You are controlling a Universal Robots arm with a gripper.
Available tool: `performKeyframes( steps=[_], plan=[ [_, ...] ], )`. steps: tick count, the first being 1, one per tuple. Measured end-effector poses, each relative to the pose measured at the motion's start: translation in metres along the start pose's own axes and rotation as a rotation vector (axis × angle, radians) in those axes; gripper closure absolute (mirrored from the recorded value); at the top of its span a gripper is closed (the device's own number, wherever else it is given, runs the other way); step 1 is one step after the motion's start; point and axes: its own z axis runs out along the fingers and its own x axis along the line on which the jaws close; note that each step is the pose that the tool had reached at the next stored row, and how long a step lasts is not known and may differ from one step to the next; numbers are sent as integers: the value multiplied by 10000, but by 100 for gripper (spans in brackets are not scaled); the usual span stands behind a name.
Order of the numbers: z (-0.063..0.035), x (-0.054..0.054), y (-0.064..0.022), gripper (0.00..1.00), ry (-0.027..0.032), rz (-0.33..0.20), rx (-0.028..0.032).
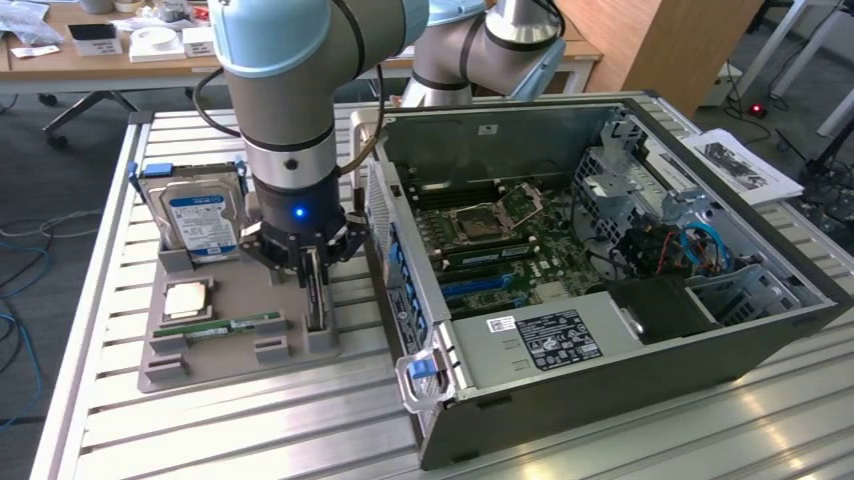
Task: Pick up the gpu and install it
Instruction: 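Pick up the gpu and move the gpu toward the slot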
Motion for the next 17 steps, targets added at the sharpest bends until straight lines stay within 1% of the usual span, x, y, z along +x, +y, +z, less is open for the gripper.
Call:
performKeyframes(
  steps=[6, 17],
  plan=[
    [3, 0, 0, 67, 33, 74, 4],
    [5, -1, 0, 67, 36, 111, 3]
  ],
)
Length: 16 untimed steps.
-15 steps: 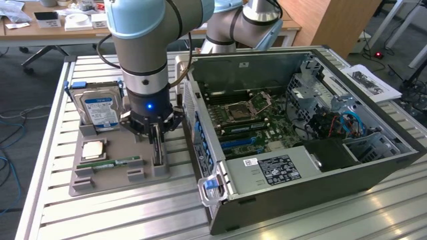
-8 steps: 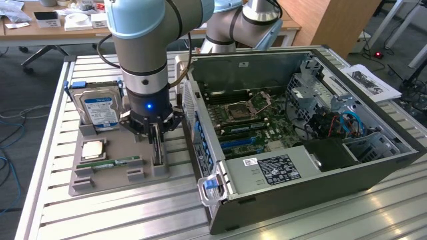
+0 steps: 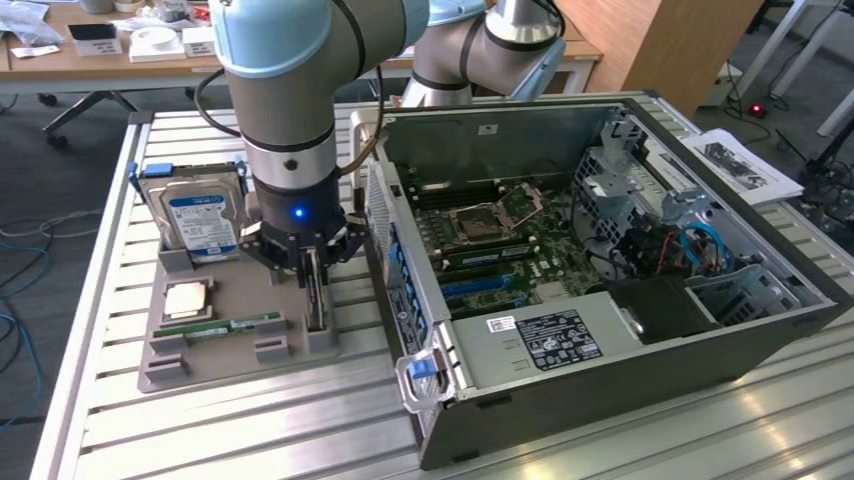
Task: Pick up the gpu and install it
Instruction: 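Pick up the gpu and move the gpu toward the slot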
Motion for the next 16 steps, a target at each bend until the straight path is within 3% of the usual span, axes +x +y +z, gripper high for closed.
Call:
performKeyframes(
  steps=[2, 5, 8, 16],
  plan=[
    [0, -1, 0, 67, 6, 0, 0],
    [1, -10, 1, 67, 161, 8, 11],
    [0, -16, 1, 67, 259, 13, 19],
    [1, -37, 3, 67, 264, -2, 19]
  ],
)
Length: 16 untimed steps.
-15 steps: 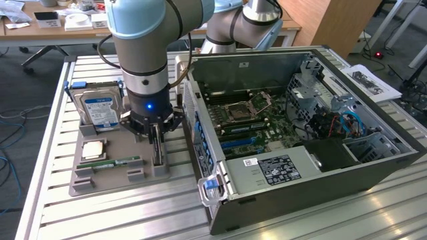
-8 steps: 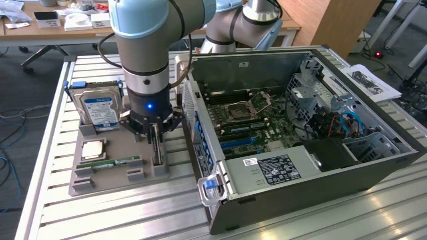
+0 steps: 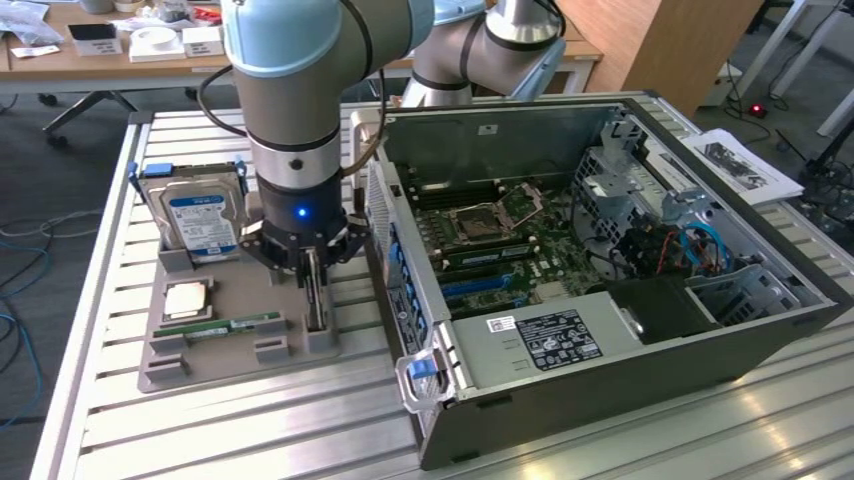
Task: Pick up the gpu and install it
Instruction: 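Pick up the gpu and move the gpu toward the slot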
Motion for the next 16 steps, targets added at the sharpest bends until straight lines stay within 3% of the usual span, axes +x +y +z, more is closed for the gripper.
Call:
performKeyframes(
  steps=[16],
  plan=[
    [2, 14, 37, 67, 1, -7, 1]
  ],
)
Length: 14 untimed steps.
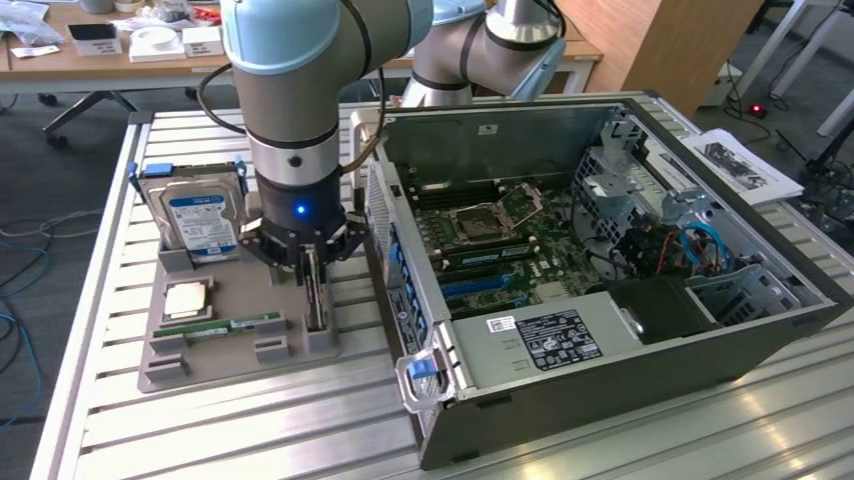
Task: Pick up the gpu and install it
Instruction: 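Pick up the gpu and move the gpu toward the slot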
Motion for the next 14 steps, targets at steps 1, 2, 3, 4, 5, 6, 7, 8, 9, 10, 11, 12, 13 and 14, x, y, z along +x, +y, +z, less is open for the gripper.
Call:
performKeyframes(
  steps=[1, 2, 3, 4, 5, 6, 7, 8, 9, 10, 11, 12, 13, 14],
  plan=[
    [0, 0, 0, 67, 0, 0, 0],
    [0, 0, 0, 67, 0, 0, 0],
    [0, 0, 0, 67, 0, 0, 0],
    [0, 0, 0, 67, 0, 0, 0],
    [0, 0, 0, 67, 0, 0, 0],
    [0, 0, 0, 67, 0, 0, 0],
    [0, 0, 0, 67, 0, 0, 0],
    [0, 0, 0, 67, 0, 0, 0],
    [0, 0, 0, 67, 0, 0, 0],
    [-1, 0, 0, 69, 2, 0, 1],
    [0, 0, 0, 73, 1, 0, 0],
    [0, 0, 0, 73, 0, 0, 1],
    [0, 0, 0, 73, 0, 0, 1],
    [0, 0, 0, 73, 0, 0, 1]
  ],
)
